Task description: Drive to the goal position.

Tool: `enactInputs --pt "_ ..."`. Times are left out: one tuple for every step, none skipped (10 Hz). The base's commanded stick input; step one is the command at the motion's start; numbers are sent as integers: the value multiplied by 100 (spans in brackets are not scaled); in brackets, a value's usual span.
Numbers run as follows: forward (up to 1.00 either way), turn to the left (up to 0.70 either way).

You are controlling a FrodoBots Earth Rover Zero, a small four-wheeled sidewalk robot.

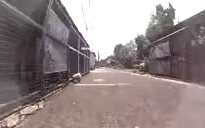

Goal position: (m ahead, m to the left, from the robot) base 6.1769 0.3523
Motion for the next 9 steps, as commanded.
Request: enactInputs --pt "100 0" --pt "100 0" --pt "100 0" --pt "100 0" --pt "100 0" --pt "100 0" --pt "100 0" --pt "100 0" --pt "100 0"
